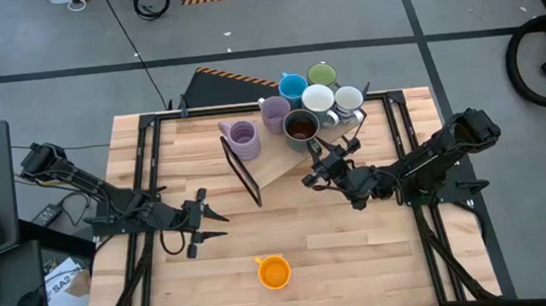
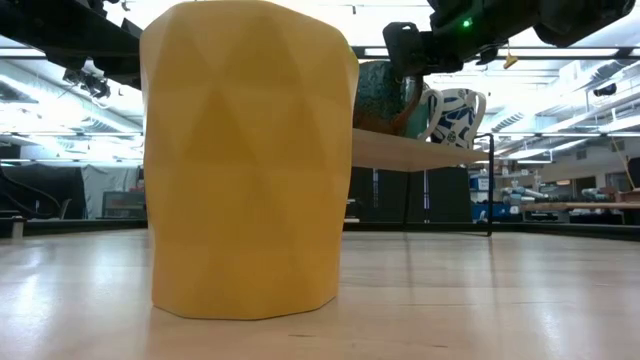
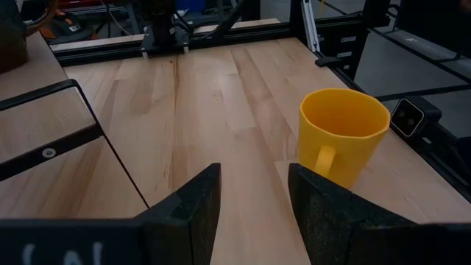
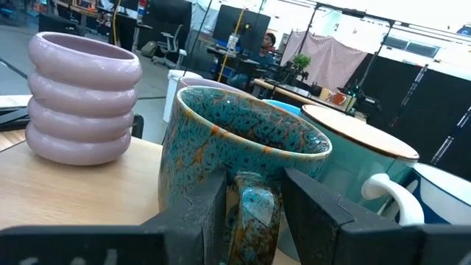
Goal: Place coffee mugs
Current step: Put the dark green mug on the shelf, then put the yellow mug on the shelf
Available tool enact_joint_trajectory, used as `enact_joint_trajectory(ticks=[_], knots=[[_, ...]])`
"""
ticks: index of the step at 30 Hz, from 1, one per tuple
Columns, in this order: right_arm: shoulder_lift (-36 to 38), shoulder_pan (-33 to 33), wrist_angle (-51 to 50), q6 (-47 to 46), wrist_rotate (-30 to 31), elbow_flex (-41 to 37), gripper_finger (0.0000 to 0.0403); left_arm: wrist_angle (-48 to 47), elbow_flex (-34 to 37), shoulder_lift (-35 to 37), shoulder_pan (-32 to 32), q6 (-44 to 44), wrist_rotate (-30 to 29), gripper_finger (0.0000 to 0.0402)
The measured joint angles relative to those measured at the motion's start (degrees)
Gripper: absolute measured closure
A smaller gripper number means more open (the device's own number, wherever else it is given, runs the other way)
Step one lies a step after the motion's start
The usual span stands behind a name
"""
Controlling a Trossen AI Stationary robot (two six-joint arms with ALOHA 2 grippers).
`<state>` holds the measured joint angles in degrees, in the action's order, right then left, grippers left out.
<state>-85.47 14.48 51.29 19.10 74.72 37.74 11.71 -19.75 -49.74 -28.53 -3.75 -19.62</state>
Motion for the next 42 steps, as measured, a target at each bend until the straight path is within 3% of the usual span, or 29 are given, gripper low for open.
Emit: enact_joint_trajectory(ticks=[7,24,35,42], knots=[[0.0,0.4,0.2,0.4,1.2,0.0,0.0266,0.0,0.0,0.0,0.0,-0.1,0.0,0.0235],[0.0,5.5,14.6,14.9,5.2,0.0,0.0266,0.9,0.0,0.0,0.0,-3.7,0.0,0.0235],[0.0,12.3,15.1,15.2,5.2,0.1,0.0265,3.6,0.0,0.0,0.0,-12.3,10.3,0.0235],[0.0,18.0,14.9,14.7,5.2,0.9,0.0265,3.4,0.0,0.0,0.0,-19.2,10.9,0.0235]])
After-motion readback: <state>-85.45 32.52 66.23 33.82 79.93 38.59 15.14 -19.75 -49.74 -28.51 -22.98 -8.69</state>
